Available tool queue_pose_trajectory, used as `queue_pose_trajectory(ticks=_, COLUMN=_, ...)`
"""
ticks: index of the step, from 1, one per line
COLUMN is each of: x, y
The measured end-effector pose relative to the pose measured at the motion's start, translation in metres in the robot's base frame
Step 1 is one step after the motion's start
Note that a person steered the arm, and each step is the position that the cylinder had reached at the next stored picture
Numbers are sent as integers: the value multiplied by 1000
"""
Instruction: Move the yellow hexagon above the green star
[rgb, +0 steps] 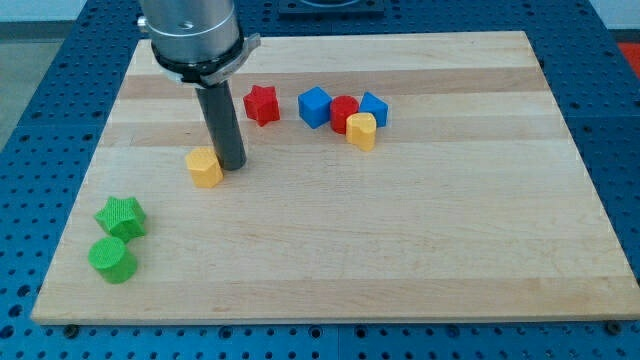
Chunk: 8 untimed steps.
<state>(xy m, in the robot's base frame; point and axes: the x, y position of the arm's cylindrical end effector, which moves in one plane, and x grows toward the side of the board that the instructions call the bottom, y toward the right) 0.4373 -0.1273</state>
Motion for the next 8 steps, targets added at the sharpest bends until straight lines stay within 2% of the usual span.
queue_pose_trajectory(ticks=5, x=23, y=-18)
queue_pose_trajectory(ticks=8, x=8, y=-30)
